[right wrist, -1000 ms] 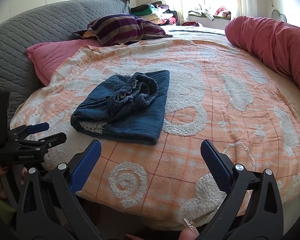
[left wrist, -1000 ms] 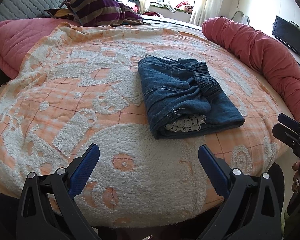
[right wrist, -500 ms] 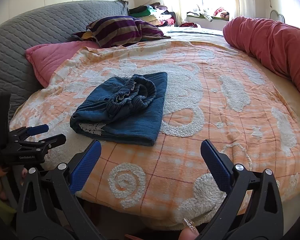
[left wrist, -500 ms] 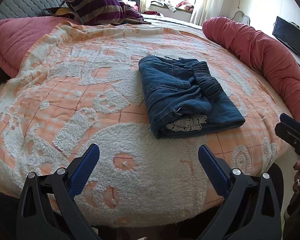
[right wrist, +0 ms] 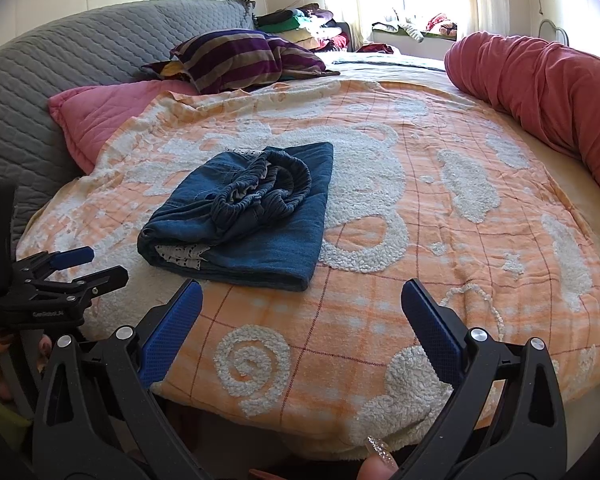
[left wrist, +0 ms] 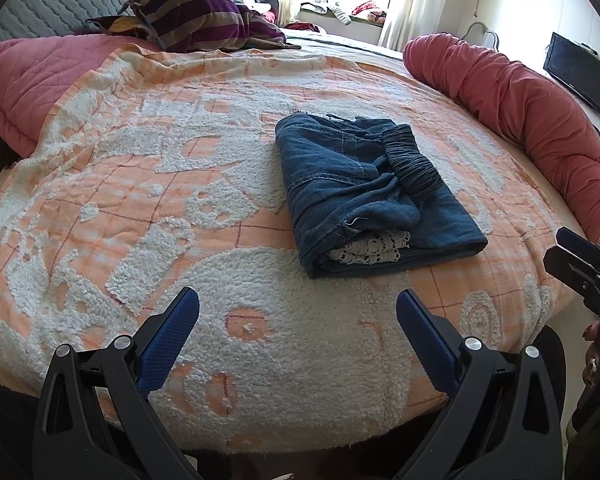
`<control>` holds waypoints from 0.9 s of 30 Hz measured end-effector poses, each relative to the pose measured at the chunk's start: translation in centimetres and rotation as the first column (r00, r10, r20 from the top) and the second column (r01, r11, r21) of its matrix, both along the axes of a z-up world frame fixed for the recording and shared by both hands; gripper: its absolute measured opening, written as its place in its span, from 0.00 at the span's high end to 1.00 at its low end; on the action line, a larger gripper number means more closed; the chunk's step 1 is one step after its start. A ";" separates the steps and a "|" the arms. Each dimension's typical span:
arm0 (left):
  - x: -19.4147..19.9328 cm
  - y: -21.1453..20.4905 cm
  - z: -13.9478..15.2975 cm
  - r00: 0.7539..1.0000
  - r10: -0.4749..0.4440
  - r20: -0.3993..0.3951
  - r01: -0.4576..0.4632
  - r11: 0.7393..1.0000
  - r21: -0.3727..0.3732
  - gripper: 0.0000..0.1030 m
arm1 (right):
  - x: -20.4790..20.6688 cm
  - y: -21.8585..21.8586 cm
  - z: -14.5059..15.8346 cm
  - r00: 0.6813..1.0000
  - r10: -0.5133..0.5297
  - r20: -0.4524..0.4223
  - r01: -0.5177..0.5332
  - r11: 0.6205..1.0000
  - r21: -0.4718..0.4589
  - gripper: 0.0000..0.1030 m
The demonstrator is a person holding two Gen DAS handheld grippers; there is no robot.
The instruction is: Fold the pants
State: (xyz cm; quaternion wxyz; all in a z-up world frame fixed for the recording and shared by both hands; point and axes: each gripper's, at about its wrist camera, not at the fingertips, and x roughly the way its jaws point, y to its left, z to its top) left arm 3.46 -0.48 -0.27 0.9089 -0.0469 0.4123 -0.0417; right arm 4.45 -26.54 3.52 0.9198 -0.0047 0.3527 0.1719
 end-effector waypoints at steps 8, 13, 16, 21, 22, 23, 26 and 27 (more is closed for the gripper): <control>-0.1 -0.3 0.1 1.000 -0.006 0.002 0.006 1.000 0.000 0.04 | 0.0 0.0 0.0 1.000 0.001 0.000 -0.001 1.000 0.000 0.09; 0.0 0.0 0.2 1.000 -0.004 0.001 0.004 1.000 -0.007 0.04 | 0.0 0.0 -0.1 1.000 -0.002 0.001 0.002 1.000 0.000 0.09; 0.0 0.1 0.2 1.000 -0.004 0.000 0.004 1.000 -0.008 0.04 | 0.1 -0.1 -0.2 1.000 -0.004 -0.001 0.004 1.000 -0.001 0.09; 0.0 0.1 0.2 1.000 -0.008 -0.005 0.008 1.000 -0.017 0.04 | 0.2 -0.2 -0.3 1.000 -0.007 -0.003 0.007 1.000 -0.003 0.09; 0.1 0.2 0.2 1.000 -0.008 -0.006 0.008 1.000 -0.018 0.04 | 0.2 -0.2 -0.3 1.000 -0.006 -0.003 0.006 1.000 -0.001 0.09; 0.1 0.1 0.2 1.000 -0.009 -0.007 0.008 1.000 -0.020 0.04 | 0.2 -0.3 -0.4 1.000 -0.007 -0.004 0.007 1.000 -0.001 0.09; 0.1 0.1 0.2 1.000 -0.009 -0.009 0.009 1.000 -0.024 0.04 | 0.2 -0.1 -0.3 1.000 -0.006 -0.004 0.006 1.000 -0.001 0.09; 0.2 0.2 0.2 1.000 -0.010 -0.009 0.010 1.000 -0.024 0.04 | 0.3 -0.3 -0.4 1.000 -0.006 -0.004 0.006 1.000 -0.002 0.09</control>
